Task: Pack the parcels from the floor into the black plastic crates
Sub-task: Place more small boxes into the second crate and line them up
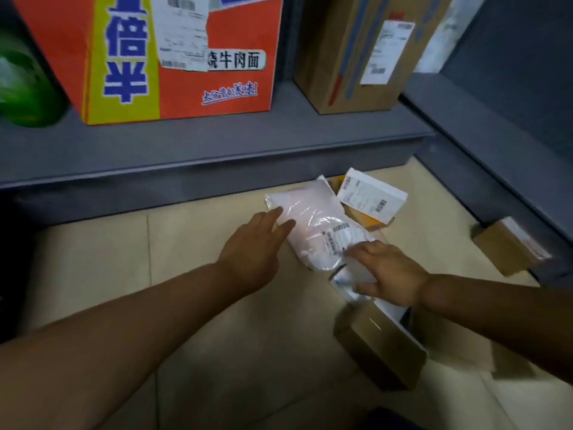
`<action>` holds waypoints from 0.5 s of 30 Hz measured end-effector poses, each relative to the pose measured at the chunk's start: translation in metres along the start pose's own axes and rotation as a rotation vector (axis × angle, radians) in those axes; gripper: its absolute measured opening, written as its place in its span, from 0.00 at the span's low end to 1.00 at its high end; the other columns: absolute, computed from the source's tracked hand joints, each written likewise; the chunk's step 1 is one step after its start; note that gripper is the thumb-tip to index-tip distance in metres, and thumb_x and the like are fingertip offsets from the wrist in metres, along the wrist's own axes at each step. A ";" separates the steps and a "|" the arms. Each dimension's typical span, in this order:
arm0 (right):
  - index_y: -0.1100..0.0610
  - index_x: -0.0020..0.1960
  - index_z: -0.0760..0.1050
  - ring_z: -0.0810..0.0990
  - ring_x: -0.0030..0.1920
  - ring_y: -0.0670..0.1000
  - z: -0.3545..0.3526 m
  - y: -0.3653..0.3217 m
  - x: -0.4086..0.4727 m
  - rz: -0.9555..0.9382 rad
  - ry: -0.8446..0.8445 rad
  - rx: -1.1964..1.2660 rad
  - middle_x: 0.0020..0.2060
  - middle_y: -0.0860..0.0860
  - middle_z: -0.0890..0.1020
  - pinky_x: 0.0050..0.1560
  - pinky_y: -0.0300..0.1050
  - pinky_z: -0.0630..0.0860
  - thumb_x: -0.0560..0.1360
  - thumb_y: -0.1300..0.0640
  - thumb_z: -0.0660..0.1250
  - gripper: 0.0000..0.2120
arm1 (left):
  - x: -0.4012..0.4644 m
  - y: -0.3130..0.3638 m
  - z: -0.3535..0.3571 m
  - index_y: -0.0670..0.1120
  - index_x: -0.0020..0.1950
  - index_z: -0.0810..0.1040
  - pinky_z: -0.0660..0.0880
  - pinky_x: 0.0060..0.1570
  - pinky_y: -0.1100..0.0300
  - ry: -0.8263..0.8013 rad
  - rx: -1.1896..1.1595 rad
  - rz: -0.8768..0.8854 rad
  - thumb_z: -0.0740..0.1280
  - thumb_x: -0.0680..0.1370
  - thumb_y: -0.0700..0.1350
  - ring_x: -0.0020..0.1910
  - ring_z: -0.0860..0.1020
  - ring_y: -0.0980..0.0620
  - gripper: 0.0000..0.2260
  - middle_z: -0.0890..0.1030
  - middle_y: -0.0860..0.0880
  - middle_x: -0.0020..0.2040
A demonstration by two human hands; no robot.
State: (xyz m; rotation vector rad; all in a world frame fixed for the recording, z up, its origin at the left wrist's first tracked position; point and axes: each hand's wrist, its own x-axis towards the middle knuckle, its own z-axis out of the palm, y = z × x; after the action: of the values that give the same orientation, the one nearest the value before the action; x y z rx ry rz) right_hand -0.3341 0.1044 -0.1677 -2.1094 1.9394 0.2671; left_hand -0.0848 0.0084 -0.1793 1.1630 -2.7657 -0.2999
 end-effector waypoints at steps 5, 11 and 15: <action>0.47 0.76 0.49 0.65 0.68 0.53 0.029 -0.008 -0.038 0.114 -0.249 -0.001 0.72 0.49 0.62 0.67 0.46 0.66 0.64 0.30 0.67 0.49 | -0.002 0.017 0.014 0.52 0.77 0.53 0.61 0.69 0.54 -0.080 -0.043 0.000 0.64 0.77 0.45 0.75 0.54 0.46 0.32 0.50 0.47 0.78; 0.52 0.75 0.47 0.70 0.64 0.53 0.031 -0.028 -0.045 0.208 -0.214 0.046 0.66 0.51 0.69 0.63 0.46 0.68 0.65 0.34 0.68 0.50 | -0.004 0.024 0.012 0.52 0.76 0.55 0.61 0.68 0.55 -0.178 -0.129 0.043 0.65 0.75 0.49 0.73 0.56 0.47 0.32 0.57 0.47 0.76; 0.52 0.75 0.49 0.68 0.67 0.53 0.004 -0.054 -0.019 0.118 0.131 0.199 0.68 0.50 0.67 0.66 0.45 0.65 0.66 0.38 0.71 0.48 | -0.005 0.029 -0.015 0.50 0.73 0.62 0.61 0.63 0.62 -0.301 -0.405 0.006 0.69 0.74 0.56 0.68 0.65 0.51 0.31 0.68 0.51 0.70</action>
State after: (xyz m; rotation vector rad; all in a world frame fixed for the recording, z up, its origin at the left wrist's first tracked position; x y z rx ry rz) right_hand -0.2821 0.1275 -0.1616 -1.9316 2.0723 -0.0424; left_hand -0.0984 0.0297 -0.1587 1.0751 -2.7520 -1.0561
